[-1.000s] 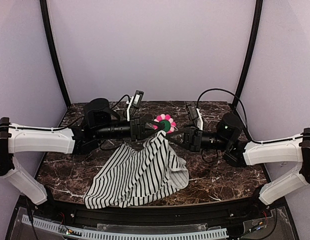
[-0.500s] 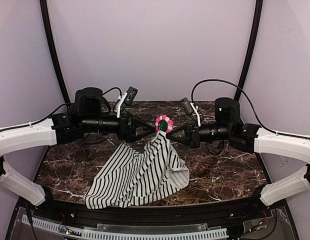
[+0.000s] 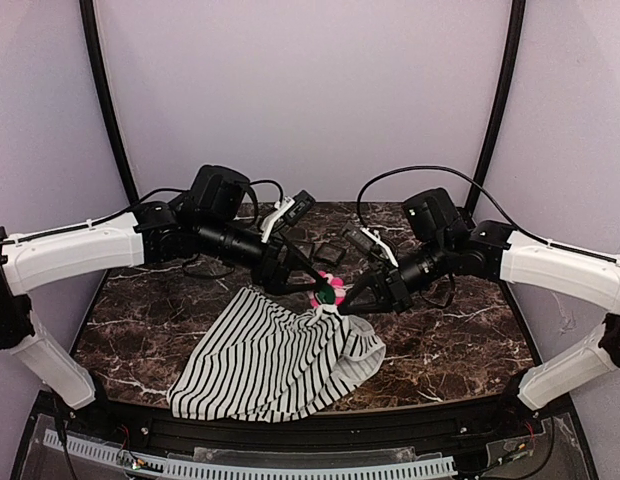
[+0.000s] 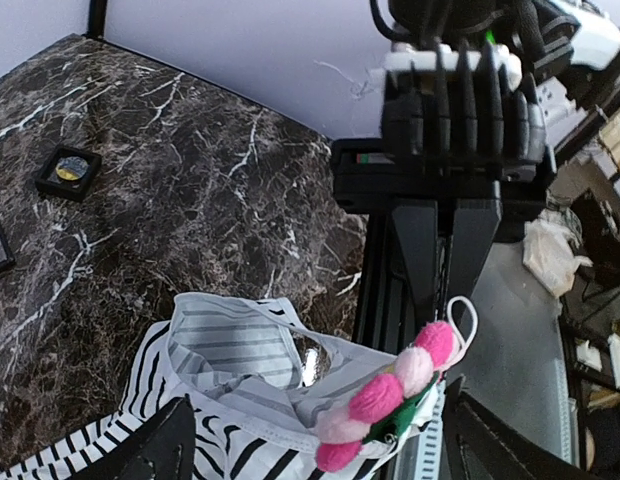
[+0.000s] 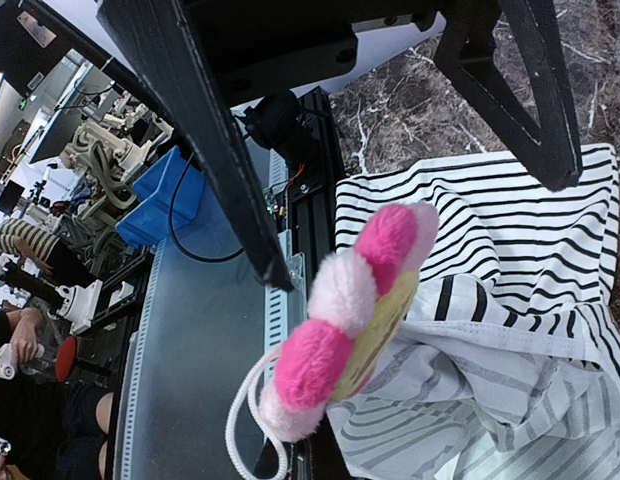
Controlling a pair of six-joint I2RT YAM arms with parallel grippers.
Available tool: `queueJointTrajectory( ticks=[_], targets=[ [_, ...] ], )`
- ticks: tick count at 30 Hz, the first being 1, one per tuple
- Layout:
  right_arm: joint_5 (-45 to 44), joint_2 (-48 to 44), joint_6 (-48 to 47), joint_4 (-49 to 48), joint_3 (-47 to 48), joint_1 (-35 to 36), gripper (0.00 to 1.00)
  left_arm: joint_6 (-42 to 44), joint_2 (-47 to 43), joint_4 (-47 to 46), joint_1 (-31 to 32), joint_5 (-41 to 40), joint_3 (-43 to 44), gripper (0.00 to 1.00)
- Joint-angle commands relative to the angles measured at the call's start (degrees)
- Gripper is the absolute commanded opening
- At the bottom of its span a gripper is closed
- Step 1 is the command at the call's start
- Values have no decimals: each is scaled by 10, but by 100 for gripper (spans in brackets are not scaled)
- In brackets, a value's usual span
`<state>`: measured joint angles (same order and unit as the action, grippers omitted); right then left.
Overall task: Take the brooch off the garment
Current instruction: Pass from the right arm to the left
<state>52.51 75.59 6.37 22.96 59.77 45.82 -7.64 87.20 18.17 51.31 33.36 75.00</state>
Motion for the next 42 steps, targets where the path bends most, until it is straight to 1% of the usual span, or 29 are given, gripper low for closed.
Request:
queueJointTrajectory(
  ticks=[1, 2, 6, 11, 13, 14, 15, 16, 17, 19, 20, 22, 23, 24, 26, 28, 29, 30, 31, 33, 36, 42],
  targets=[
    [44, 5, -30, 37, 12, 4, 0, 21, 17, 34, 10, 46, 31, 77],
    [45, 5, -31, 35, 10, 4, 0, 19, 18, 29, 12, 53, 31, 71],
    [46, 6, -31, 30, 7, 5, 0, 16, 26, 26, 18, 68, 31, 57],
    [50, 12, -36, 33, 11, 4, 0, 12, 38, 26, 28, 84, 34, 48],
    [46, 15, -40, 37, 11, 5, 0, 10, 41, 22, 30, 92, 34, 41],
    [40, 16, -41, 38, 12, 4, 0, 9, 42, 21, 31, 95, 34, 35],
    [30, 16, -40, 38, 11, 4, 0, 8, 43, 21, 32, 99, 34, 32],
    [19, 14, -37, 35, 10, 4, 0, 8, 43, 21, 32, 101, 33, 26],
    [8, 12, -33, 30, 8, 4, 0, 7, 44, 22, 32, 103, 31, 23],
    [-6, 7, -26, 20, 3, 3, 0, 6, 42, 21, 32, 104, 26, 14],
    [-14, 3, -20, 14, 1, 3, 0, 4, 41, 20, 32, 104, 25, 8],
    [-28, -4, -9, -1, -4, 3, 0, 1, 35, 17, 32, 100, 17, 2],
    [-35, -7, -1, -8, -6, 2, 1, -4, 26, 9, 32, 90, 8, 1],
    [-40, -12, 6, -16, -10, 0, 8, -8, 21, 2, 32, 82, 2, 1],
    [-47, -23, 22, -40, -22, -1, 30, -26, -5, -39, 32, 50, -41, 1],
    [-48, -37, 41, -71, -42, -2, 56, -48, -49, -98, 32, 0, -83, 1],
    [-50, -44, 49, -89, -54, -1, 66, -59, -61, -136, 32, -12, -95, 1],
    [-49, -51, 57, -106, -72, -2, 74, -63, -82, -151, 32, -34, -118, 1],
    [-44, -58, 66, -130, -86, -2, 79, -69, -91, -172, 33, -44, -127, 1],
    [-34, -73, 90, -190, -117, -2, 85, -74, -112, -194, 32, -68, -147, 1],
    [-28, -82, 123, -279, -163, -2, 87, -72, -129, -192, 33, -82, -153, 1],
    [-95, -77, 93, -330, -178, -1, 88, -48, -125, -127, 32, -84, -127, 1]
  ],
)
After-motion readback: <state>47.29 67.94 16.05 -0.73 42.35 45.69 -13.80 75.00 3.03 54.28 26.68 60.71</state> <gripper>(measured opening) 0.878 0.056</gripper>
